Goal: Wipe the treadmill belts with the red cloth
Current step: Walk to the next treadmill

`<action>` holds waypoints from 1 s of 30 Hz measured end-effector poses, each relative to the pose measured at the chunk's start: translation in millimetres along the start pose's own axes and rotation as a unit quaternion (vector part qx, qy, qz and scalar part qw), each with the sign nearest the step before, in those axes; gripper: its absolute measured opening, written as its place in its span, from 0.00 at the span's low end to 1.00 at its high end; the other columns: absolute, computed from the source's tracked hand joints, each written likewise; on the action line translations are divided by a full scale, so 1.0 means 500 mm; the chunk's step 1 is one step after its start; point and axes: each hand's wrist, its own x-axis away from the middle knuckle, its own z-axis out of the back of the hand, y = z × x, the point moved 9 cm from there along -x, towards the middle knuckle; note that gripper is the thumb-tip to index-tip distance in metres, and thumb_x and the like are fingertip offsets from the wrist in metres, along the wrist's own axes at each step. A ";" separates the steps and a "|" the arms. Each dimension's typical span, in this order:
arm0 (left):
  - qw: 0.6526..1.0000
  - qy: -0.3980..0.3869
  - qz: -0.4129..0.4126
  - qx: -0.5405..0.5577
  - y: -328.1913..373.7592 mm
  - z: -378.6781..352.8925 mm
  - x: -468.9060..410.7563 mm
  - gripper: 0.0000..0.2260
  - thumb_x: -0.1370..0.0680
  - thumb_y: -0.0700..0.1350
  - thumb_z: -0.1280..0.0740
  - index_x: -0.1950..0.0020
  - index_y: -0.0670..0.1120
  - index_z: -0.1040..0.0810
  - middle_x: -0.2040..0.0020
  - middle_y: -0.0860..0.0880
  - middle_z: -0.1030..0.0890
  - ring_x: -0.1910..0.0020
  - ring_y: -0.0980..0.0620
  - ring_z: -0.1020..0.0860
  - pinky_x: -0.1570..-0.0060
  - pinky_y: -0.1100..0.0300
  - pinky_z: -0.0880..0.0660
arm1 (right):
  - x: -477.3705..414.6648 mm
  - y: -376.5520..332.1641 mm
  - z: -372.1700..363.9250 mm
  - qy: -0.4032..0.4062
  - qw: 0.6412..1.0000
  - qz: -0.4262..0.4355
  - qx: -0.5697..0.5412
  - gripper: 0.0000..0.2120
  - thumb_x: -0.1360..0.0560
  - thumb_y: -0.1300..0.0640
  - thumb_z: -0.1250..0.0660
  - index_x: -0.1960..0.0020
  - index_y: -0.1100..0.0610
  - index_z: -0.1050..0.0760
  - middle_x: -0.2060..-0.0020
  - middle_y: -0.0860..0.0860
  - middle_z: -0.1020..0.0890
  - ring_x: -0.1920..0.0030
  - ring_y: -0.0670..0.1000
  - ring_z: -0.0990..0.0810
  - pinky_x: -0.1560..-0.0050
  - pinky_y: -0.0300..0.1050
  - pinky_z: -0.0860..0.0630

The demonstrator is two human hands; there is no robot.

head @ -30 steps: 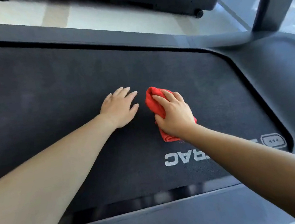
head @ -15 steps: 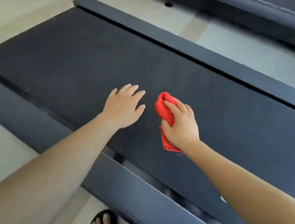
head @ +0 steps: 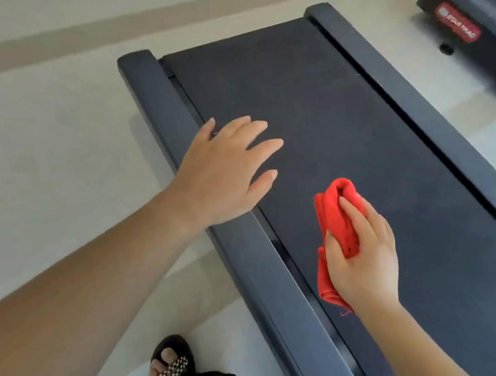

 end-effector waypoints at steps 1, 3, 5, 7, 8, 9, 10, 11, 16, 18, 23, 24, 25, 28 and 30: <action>1.000 -0.012 0.008 -0.002 -0.036 -0.008 0.002 0.26 0.24 0.59 0.52 0.30 0.53 0.31 0.28 0.48 0.32 0.27 0.46 0.36 0.33 0.39 0.40 | -0.016 -0.015 -0.031 -0.007 1.000 0.005 -0.003 0.26 0.28 0.62 0.34 0.31 0.50 0.30 0.34 0.35 0.36 0.42 0.40 0.36 0.47 0.17 0.46; 0.998 -0.022 0.052 -0.002 -0.121 -0.022 0.010 0.27 0.24 0.60 0.53 0.28 0.53 0.34 0.27 0.49 0.35 0.26 0.47 0.40 0.31 0.40 0.43 | -0.050 -0.065 -0.087 -0.010 0.999 0.031 -0.006 0.26 0.28 0.61 0.34 0.31 0.51 0.30 0.33 0.36 0.35 0.42 0.39 0.37 0.47 0.17 0.46; 0.995 -0.020 0.094 0.005 -0.209 -0.034 0.019 0.24 0.22 0.59 0.51 0.27 0.54 0.36 0.25 0.49 0.37 0.25 0.48 0.43 0.30 0.41 0.45 | -0.083 -0.126 -0.147 -0.020 0.998 0.063 -0.008 0.26 0.29 0.58 0.36 0.31 0.50 0.31 0.31 0.37 0.35 0.42 0.38 0.38 0.45 0.18 0.46; 0.991 -0.029 0.129 0.012 -0.291 -0.047 0.038 0.23 0.20 0.57 0.47 0.26 0.53 0.37 0.24 0.48 0.39 0.24 0.48 0.45 0.29 0.42 0.47 | -0.105 -0.195 -0.211 -0.052 0.995 0.089 -0.009 0.27 0.30 0.55 0.39 0.30 0.50 0.32 0.30 0.40 0.35 0.38 0.42 0.36 0.43 0.20 0.47; 0.988 -0.034 0.147 0.019 -0.331 -0.046 0.048 0.23 0.20 0.57 0.46 0.26 0.53 0.38 0.24 0.48 0.40 0.24 0.48 0.46 0.29 0.43 0.48 | -0.117 -0.231 -0.243 -0.068 0.993 0.101 -0.008 0.27 0.30 0.54 0.39 0.30 0.50 0.32 0.29 0.41 0.35 0.36 0.45 0.35 0.41 0.22 0.47; 0.984 -0.043 0.169 0.024 -0.381 -0.038 0.064 0.23 0.20 0.57 0.47 0.25 0.53 0.39 0.24 0.49 0.41 0.24 0.49 0.46 0.29 0.43 0.48 | -0.131 -0.274 -0.280 -0.084 0.991 0.106 -0.010 0.27 0.30 0.54 0.39 0.30 0.50 0.32 0.29 0.42 0.35 0.35 0.47 0.35 0.40 0.25 0.45; 0.982 -0.049 0.183 0.028 -0.412 -0.030 0.075 0.24 0.20 0.57 0.47 0.25 0.53 0.40 0.24 0.49 0.41 0.24 0.49 0.46 0.29 0.43 0.49 | -0.140 -0.309 -0.302 -0.096 0.989 0.114 -0.010 0.27 0.30 0.54 0.39 0.30 0.51 0.32 0.29 0.42 0.34 0.35 0.49 0.34 0.39 0.28 0.44; 0.979 -0.056 0.193 0.027 -0.440 -0.021 0.087 0.24 0.20 0.57 0.48 0.25 0.52 0.40 0.24 0.49 0.41 0.24 0.48 0.46 0.29 0.43 0.49 | -0.146 -0.346 -0.316 -0.100 0.988 0.120 -0.008 0.27 0.30 0.54 0.39 0.30 0.52 0.31 0.29 0.43 0.34 0.35 0.50 0.33 0.39 0.27 0.44; 0.967 -0.070 0.241 0.036 -0.616 0.095 0.154 0.28 0.24 0.59 0.55 0.28 0.50 0.34 0.28 0.47 0.33 0.27 0.45 0.37 0.32 0.39 0.41 | -0.192 -0.596 -0.391 -0.148 0.978 0.146 -0.021 0.28 0.30 0.50 0.42 0.30 0.52 0.32 0.29 0.45 0.33 0.34 0.52 0.33 0.38 0.34 0.40; 0.962 -0.078 0.259 0.035 -0.666 0.154 0.163 0.27 0.23 0.59 0.53 0.29 0.50 0.33 0.29 0.47 0.31 0.28 0.45 0.35 0.33 0.39 0.40 | -0.215 -0.682 -0.395 -0.160 0.975 0.150 -0.025 0.27 0.29 0.51 0.41 0.30 0.52 0.32 0.29 0.45 0.34 0.33 0.51 0.34 0.38 0.38 0.39; 0.952 -0.080 0.292 0.039 -0.751 0.313 0.145 0.30 0.25 0.61 0.57 0.28 0.51 0.34 0.28 0.48 0.32 0.27 0.46 0.37 0.32 0.40 0.41 | -0.294 -0.868 -0.349 -0.169 0.974 0.149 -0.035 0.27 0.29 0.53 0.41 0.30 0.51 0.32 0.29 0.44 0.34 0.34 0.50 0.35 0.38 0.39 0.38; 0.951 -0.083 0.296 0.044 -0.768 0.346 0.131 0.31 0.25 0.61 0.57 0.27 0.52 0.35 0.28 0.49 0.33 0.27 0.47 0.37 0.32 0.41 0.41 | -0.317 -0.906 -0.335 -0.168 0.973 0.155 -0.036 0.27 0.29 0.52 0.42 0.30 0.52 0.32 0.29 0.44 0.33 0.34 0.50 0.34 0.38 0.39 0.38; 0.948 -0.084 0.302 0.050 -0.786 0.380 0.117 0.30 0.25 0.61 0.57 0.27 0.52 0.35 0.27 0.49 0.33 0.27 0.47 0.38 0.32 0.41 0.42 | -0.342 -0.943 -0.321 -0.169 0.972 0.162 -0.035 0.27 0.29 0.51 0.43 0.30 0.52 0.32 0.29 0.45 0.33 0.34 0.51 0.34 0.37 0.40 0.37; 0.942 -0.076 0.321 0.057 -0.851 0.485 0.065 0.28 0.24 0.60 0.54 0.26 0.53 0.37 0.27 0.49 0.34 0.26 0.48 0.39 0.31 0.41 0.43 | -0.425 -1.052 -0.284 -0.181 0.969 0.166 -0.025 0.27 0.29 0.53 0.41 0.29 0.51 0.33 0.29 0.45 0.34 0.33 0.53 0.34 0.36 0.48 0.32; 0.939 -0.069 0.329 0.066 -0.903 0.554 0.016 0.28 0.25 0.61 0.54 0.27 0.53 0.36 0.27 0.49 0.34 0.27 0.47 0.38 0.31 0.41 0.42 | -0.490 -1.117 -0.270 -0.184 0.971 0.155 -0.015 0.28 0.29 0.52 0.41 0.29 0.50 0.34 0.28 0.45 0.35 0.31 0.53 0.36 0.36 0.48 0.33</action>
